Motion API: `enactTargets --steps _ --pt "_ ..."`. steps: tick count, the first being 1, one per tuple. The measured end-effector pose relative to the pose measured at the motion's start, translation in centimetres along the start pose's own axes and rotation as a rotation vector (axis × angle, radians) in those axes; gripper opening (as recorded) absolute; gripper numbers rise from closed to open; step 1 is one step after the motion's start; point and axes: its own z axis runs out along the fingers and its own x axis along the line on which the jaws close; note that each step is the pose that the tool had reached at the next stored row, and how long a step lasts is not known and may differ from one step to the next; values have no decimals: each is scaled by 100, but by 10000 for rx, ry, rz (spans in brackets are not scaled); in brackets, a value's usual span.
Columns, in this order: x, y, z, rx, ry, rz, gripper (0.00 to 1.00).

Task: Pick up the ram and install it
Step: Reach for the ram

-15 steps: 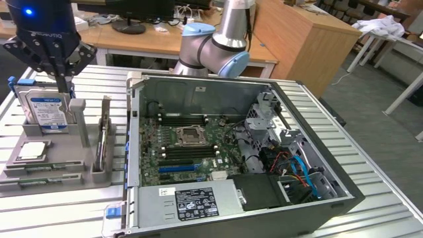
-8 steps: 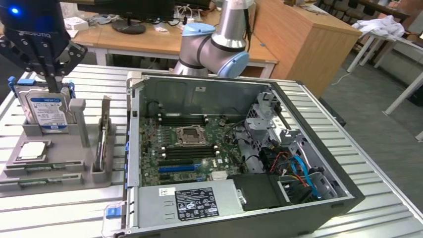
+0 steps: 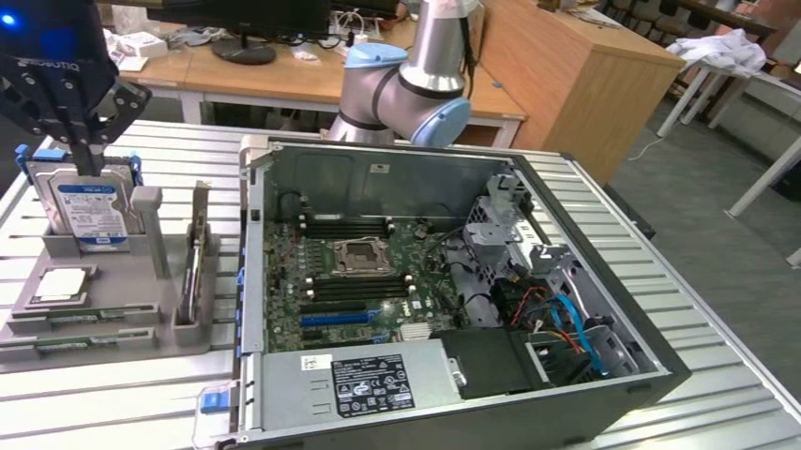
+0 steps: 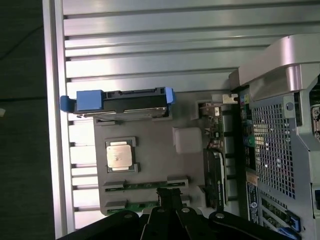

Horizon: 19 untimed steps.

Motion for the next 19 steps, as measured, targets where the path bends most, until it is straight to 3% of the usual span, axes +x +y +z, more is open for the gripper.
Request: enactTargets --steps 7,19 --pt "83 -7 12 3 46 3 11" --pt "87 -30 12 3 50 2 11"
